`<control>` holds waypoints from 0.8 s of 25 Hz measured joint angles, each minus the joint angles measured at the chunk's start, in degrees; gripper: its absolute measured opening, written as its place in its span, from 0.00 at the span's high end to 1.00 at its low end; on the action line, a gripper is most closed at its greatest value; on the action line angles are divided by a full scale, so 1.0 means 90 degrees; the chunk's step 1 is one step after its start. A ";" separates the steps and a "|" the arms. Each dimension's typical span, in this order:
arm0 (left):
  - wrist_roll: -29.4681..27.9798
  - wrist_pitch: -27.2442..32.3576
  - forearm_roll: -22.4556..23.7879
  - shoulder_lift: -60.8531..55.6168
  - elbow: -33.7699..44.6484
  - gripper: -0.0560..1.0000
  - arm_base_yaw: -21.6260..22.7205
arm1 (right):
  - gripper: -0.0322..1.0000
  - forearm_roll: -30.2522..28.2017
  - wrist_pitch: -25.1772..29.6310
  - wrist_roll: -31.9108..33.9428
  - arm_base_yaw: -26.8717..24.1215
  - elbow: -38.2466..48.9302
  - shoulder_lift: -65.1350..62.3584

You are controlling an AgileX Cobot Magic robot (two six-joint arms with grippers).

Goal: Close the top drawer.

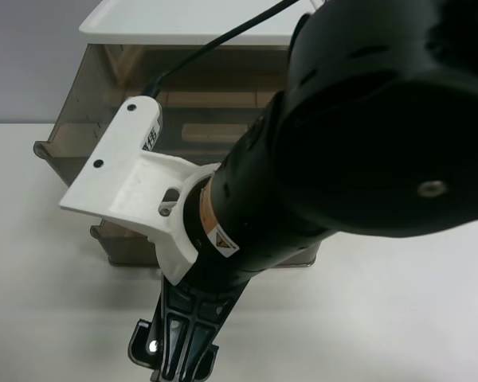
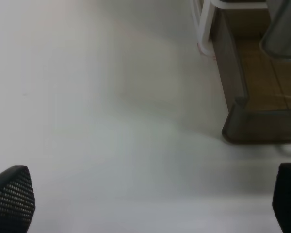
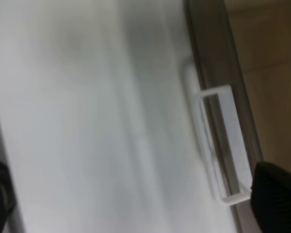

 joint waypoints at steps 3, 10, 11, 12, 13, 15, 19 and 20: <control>0.0000 0.0000 0.0000 0.0000 0.0000 0.01 0.0000 | 0.01 -0.0327 0.0000 0.0215 0.0000 0.0000 0.0206; 0.0000 0.0000 0.0000 0.0000 0.0000 0.01 0.0000 | 0.01 -0.1322 0.0007 0.1073 0.0088 0.0000 0.0263; 0.0000 0.0000 0.0000 0.0000 0.0000 0.01 0.0000 | 0.01 -0.1515 0.0007 0.1178 0.0093 0.0000 0.0263; 0.0000 0.0000 0.0000 0.0000 0.0000 0.01 0.0000 | 0.01 -0.1515 0.0007 0.1178 0.0093 0.0000 0.0263; 0.0000 0.0000 0.0000 0.0000 0.0000 0.01 0.0000 | 0.01 -0.1697 0.0007 0.1289 0.0093 0.0000 0.0266; 0.0000 0.0000 0.0000 0.0000 0.0000 0.01 0.0000 | 0.01 -0.1947 0.0007 0.1406 0.0078 0.0000 0.0266; 0.0000 0.0000 0.0000 0.0000 0.0000 0.01 0.0000 | 0.01 -0.2363 0.0001 0.1620 0.0078 0.0000 0.0271; 0.0000 0.0000 0.0000 0.0000 0.0000 0.01 0.0000 | 0.01 -0.2509 0.0001 0.1702 0.0078 0.0000 0.0271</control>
